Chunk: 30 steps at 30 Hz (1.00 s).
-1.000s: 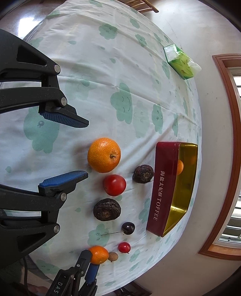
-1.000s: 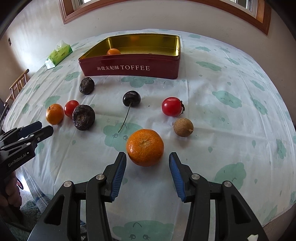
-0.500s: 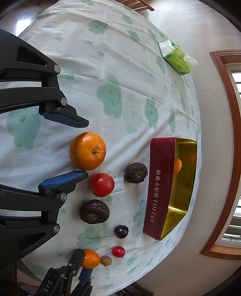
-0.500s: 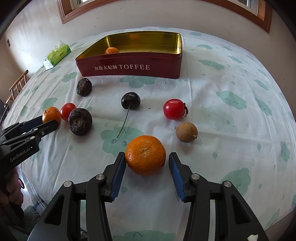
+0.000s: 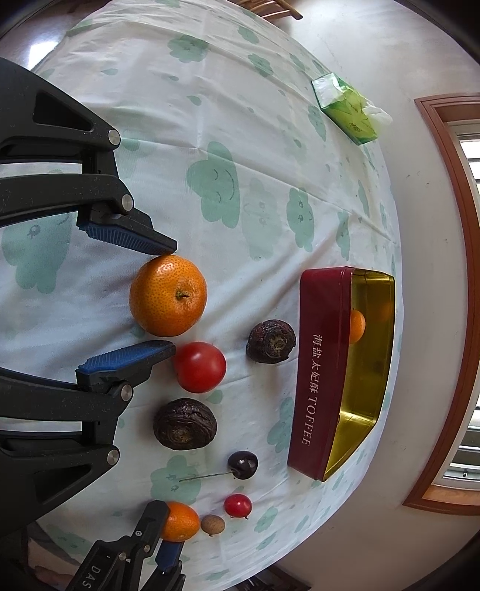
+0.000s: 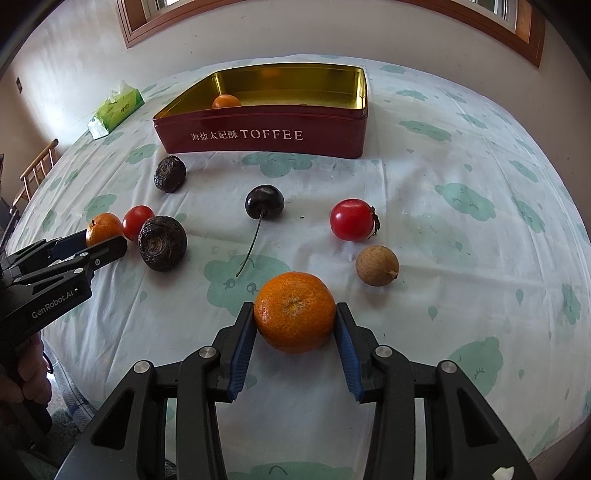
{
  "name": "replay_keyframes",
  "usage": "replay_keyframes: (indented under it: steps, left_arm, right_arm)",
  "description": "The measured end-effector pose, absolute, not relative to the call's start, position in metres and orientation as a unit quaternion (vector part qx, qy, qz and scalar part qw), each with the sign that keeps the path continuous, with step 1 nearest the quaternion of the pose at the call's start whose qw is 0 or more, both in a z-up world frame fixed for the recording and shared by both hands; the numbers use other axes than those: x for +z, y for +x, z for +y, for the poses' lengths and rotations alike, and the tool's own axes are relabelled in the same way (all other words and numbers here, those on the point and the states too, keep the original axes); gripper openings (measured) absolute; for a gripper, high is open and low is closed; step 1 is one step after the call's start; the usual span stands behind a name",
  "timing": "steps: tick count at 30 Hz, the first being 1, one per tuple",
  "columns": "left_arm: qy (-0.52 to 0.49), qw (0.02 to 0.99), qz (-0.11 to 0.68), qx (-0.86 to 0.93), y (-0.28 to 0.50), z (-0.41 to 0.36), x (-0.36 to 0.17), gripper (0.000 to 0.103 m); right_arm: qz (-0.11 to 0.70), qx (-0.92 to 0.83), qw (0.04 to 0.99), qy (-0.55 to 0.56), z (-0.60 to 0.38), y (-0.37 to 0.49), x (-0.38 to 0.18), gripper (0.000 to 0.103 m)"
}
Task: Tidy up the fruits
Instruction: 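Close the left tool on the mandarin while the right tool grasps another orange, then lift and carry both held oranges over the red tin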
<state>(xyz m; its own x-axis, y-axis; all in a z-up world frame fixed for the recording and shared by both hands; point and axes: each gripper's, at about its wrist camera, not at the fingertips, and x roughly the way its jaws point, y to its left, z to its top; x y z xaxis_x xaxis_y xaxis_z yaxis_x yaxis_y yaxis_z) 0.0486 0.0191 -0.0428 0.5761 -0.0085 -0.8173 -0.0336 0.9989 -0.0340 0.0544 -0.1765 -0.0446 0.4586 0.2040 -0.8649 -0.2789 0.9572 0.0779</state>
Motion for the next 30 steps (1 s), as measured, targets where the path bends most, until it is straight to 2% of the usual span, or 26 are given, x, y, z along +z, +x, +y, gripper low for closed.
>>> replay_keyframes:
  steps: [3, 30]
  left_arm:
    - [-0.025, 0.886, 0.463, 0.008, 0.0480, 0.0199, -0.0448, 0.044]
    - [-0.030, 0.888, 0.459, 0.007, 0.0416, 0.0212, -0.0408, 0.043]
  right_arm:
    - [0.501, 0.142, 0.853, -0.037, -0.1763, 0.0544, -0.0447, 0.040]
    - [0.498, 0.149, 0.853, -0.041, -0.1741, 0.0516, -0.0410, 0.038]
